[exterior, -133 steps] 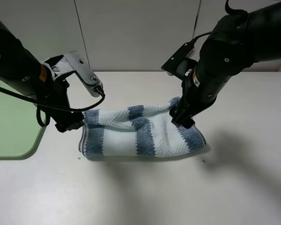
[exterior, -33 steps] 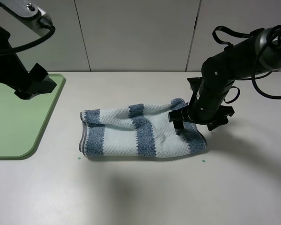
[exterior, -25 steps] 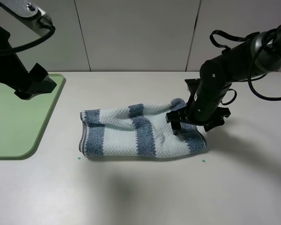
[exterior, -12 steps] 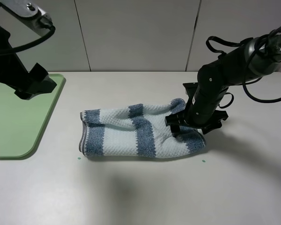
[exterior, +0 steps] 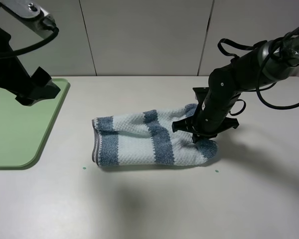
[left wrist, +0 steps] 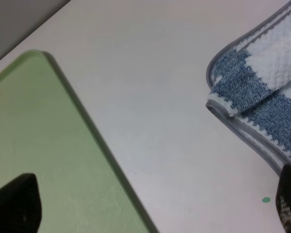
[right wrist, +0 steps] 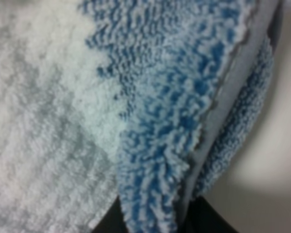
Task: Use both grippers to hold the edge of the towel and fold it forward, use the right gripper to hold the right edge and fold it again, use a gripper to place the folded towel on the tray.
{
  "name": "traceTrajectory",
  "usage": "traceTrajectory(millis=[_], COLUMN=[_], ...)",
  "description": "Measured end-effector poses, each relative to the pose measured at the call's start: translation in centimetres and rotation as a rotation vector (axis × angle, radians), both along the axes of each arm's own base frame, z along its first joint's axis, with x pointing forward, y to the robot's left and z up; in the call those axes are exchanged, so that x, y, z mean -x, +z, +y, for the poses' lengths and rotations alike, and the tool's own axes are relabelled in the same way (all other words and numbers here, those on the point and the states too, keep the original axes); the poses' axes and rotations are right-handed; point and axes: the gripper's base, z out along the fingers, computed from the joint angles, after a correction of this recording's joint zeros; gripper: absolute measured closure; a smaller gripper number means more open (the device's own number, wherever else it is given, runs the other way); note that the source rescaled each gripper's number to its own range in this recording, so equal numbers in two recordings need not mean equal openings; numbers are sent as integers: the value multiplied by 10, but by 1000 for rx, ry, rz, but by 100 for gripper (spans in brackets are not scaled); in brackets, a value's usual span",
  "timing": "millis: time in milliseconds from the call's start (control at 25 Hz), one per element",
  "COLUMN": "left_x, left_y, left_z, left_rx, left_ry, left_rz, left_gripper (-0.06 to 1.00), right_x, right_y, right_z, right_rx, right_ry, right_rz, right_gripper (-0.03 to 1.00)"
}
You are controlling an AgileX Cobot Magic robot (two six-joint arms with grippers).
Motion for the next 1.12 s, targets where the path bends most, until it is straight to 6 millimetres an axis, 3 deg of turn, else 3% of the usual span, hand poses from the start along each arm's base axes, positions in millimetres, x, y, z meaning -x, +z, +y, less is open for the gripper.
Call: traceTrajectory(millis=[320,800,1120], left_x=[0,0,0], left_y=[0,0,0], left_z=[0,0,0], left_rx=[0,1,1], left_ry=[0,-1,-1], left_rz=[-1,-1,-1], left_gripper=[-6,-6,-6], right_x=[5,14,17], right_y=[9,59,64], right_z=[-6,-26,-39], right_rx=[58,211,345], right_ry=[17,16,-8], right_rz=[32,-4,11], right_gripper=[88,88,88])
